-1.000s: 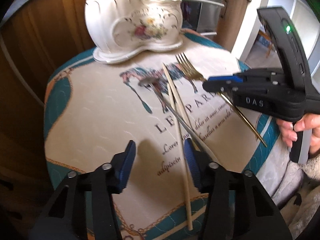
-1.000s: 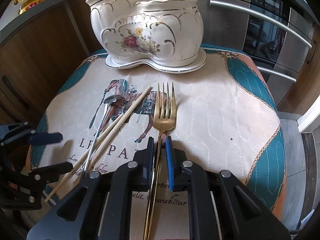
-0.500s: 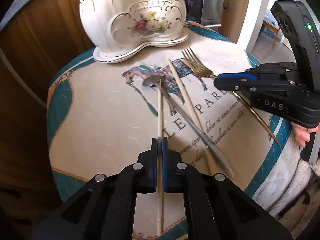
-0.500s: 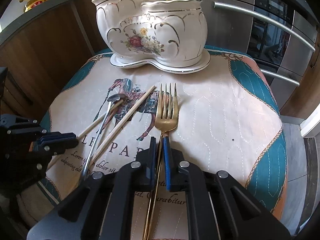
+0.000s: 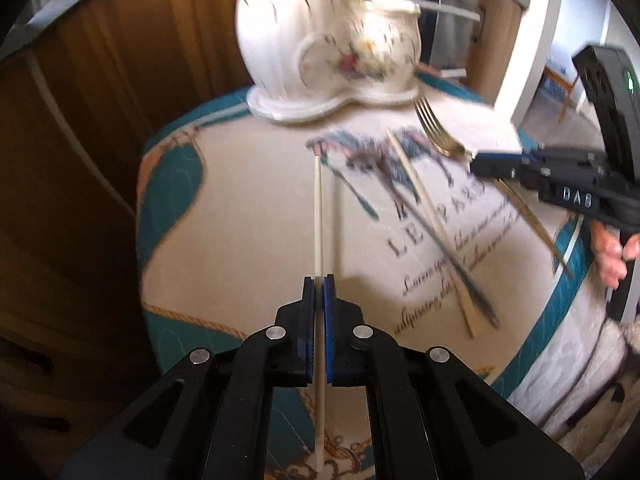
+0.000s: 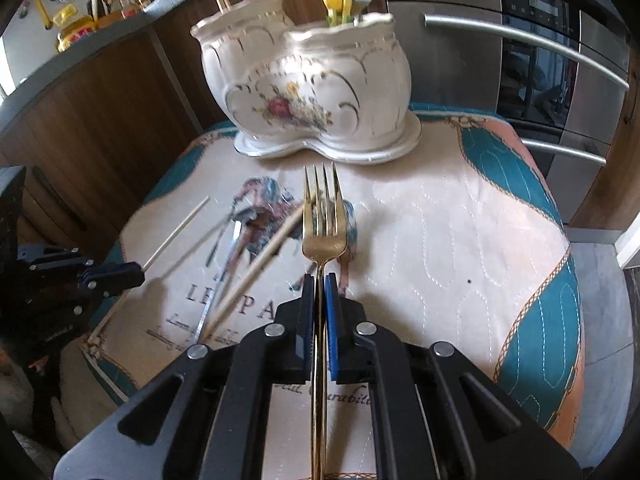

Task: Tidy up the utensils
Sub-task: 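Lift the chopstick with the left tool while the right lifts the gold fork toward the holder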

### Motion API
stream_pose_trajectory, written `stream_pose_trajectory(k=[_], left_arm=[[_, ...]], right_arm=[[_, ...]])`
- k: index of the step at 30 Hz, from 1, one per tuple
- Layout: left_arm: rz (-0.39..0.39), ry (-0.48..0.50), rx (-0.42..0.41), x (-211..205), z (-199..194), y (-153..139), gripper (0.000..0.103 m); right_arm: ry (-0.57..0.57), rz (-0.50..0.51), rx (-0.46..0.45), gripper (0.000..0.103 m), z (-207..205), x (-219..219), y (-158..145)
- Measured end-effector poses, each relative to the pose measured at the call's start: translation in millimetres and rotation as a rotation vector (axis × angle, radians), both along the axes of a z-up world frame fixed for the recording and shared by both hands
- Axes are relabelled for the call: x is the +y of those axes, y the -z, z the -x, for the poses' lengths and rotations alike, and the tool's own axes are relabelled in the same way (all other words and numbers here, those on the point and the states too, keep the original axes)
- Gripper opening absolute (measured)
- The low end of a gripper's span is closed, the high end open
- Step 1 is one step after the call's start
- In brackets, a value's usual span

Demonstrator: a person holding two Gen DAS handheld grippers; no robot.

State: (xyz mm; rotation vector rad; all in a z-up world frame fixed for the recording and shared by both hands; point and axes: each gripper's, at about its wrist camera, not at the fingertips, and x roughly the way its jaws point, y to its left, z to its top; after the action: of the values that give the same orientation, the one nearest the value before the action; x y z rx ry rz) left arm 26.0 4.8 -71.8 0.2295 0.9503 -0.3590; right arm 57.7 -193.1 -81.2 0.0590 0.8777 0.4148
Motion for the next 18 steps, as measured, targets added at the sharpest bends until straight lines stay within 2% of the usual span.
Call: stream_pose_trajectory(k=[9, 14, 18], left_arm=[[0.153, -0.004, -0.204, 10, 0, -43, 0.005], [0.222, -0.024, -0.313, 17, -8, -70, 0.005], [0.262, -0.025, -0.391, 18, -13, -89, 0.005]], right_arm=[[-0.001, -0.063, -0.142, 0.006, 14, -7, -36], [0.010, -0.048, -0.275, 0.005, 24, -6, -60], [0.014, -0.043, -0.342, 0.005, 25, -5, -75]])
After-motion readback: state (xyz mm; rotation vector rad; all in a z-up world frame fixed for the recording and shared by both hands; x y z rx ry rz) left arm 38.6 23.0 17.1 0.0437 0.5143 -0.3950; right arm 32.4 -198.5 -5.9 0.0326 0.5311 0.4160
